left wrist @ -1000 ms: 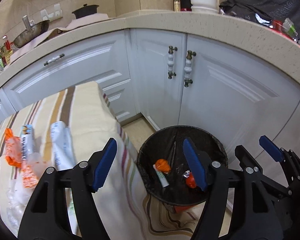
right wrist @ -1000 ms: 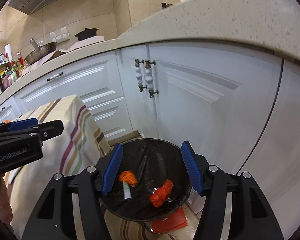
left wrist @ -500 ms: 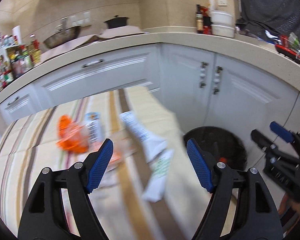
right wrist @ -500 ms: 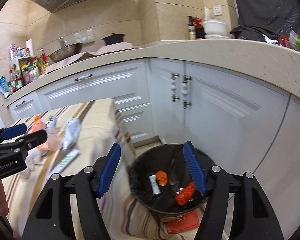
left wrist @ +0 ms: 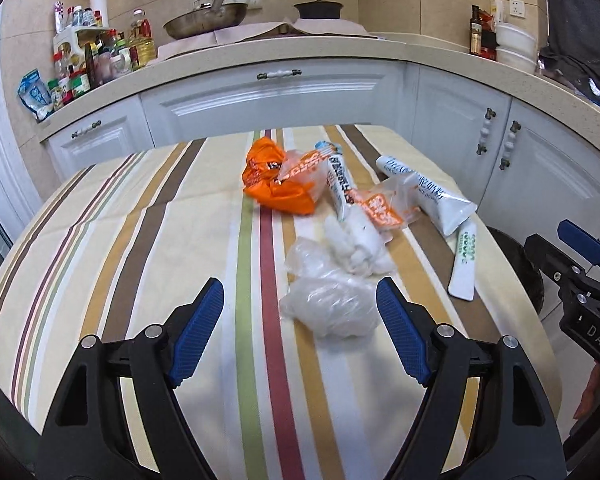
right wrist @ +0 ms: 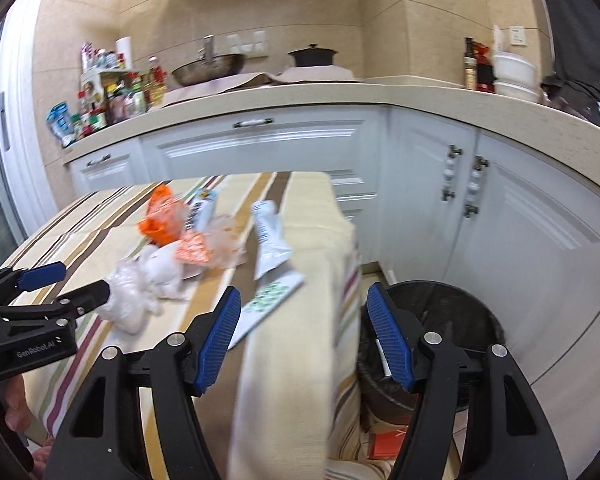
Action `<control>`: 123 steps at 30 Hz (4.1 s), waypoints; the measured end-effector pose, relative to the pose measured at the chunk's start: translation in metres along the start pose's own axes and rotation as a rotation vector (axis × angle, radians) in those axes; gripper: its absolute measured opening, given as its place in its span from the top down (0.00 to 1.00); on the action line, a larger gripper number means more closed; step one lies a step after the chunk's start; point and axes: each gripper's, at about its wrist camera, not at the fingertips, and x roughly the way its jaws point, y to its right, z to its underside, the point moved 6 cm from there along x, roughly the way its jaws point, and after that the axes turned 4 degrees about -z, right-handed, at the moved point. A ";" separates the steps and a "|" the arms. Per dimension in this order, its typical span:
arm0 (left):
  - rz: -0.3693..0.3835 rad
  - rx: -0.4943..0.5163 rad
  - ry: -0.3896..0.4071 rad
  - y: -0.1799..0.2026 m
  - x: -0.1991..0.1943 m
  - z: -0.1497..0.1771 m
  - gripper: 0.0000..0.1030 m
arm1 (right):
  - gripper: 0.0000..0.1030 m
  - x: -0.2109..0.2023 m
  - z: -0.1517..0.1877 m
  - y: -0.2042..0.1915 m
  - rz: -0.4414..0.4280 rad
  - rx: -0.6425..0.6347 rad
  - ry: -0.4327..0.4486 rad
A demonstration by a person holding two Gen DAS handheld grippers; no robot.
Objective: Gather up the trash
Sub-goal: 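Return to the table and grasp the clear plastic bag with the left gripper, then hold the clear bag in the left gripper while the right gripper grasps the white tissue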
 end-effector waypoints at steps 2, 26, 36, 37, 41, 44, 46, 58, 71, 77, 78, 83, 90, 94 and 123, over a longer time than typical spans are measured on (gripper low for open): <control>0.016 -0.008 -0.016 -0.002 0.004 0.004 0.26 | 0.37 0.002 0.002 -0.006 -0.002 -0.007 -0.008; 0.085 -0.017 -0.067 0.009 0.033 0.005 0.41 | 0.35 0.011 0.004 -0.017 -0.033 -0.009 -0.043; 0.087 0.007 -0.032 -0.002 0.024 0.008 0.50 | 0.34 0.016 0.002 -0.031 -0.056 -0.029 -0.050; 0.079 0.002 -0.028 -0.006 0.023 0.007 0.50 | 0.34 0.017 0.001 -0.034 -0.060 -0.034 -0.050; 0.027 -0.016 -0.001 -0.029 0.018 0.003 0.50 | 0.34 0.024 -0.005 -0.049 -0.083 -0.055 -0.048; -0.025 -0.030 0.014 -0.049 0.017 0.000 0.50 | 0.34 0.034 -0.009 -0.065 -0.108 -0.075 -0.054; -0.049 -0.053 0.011 -0.063 0.018 -0.001 0.50 | 0.34 0.042 -0.011 -0.075 -0.119 -0.091 -0.077; -0.140 -0.160 0.009 -0.128 0.022 -0.001 0.50 | 0.43 0.072 -0.021 -0.116 -0.149 -0.165 -0.133; -0.116 -0.201 -0.011 -0.139 0.026 0.008 0.50 | 0.74 0.092 -0.007 -0.123 -0.153 -0.191 -0.261; -0.114 -0.203 -0.002 -0.137 0.020 0.008 0.50 | 0.75 0.075 -0.008 -0.124 -0.174 -0.194 -0.211; -0.111 -0.203 0.001 -0.136 0.018 0.007 0.50 | 0.75 0.072 -0.009 -0.124 -0.174 -0.196 -0.204; -0.098 -0.192 0.019 -0.127 0.008 0.005 0.50 | 0.76 0.052 -0.013 -0.122 -0.198 -0.190 -0.163; -0.075 -0.168 0.018 -0.112 0.001 0.007 0.50 | 0.76 0.031 -0.008 -0.120 -0.185 -0.216 -0.130; -0.067 -0.155 0.011 -0.104 -0.001 0.009 0.50 | 0.76 0.028 -0.004 -0.112 -0.189 -0.198 -0.131; -0.073 -0.157 0.012 -0.100 -0.005 0.012 0.50 | 0.80 0.018 0.019 -0.108 -0.205 -0.186 -0.166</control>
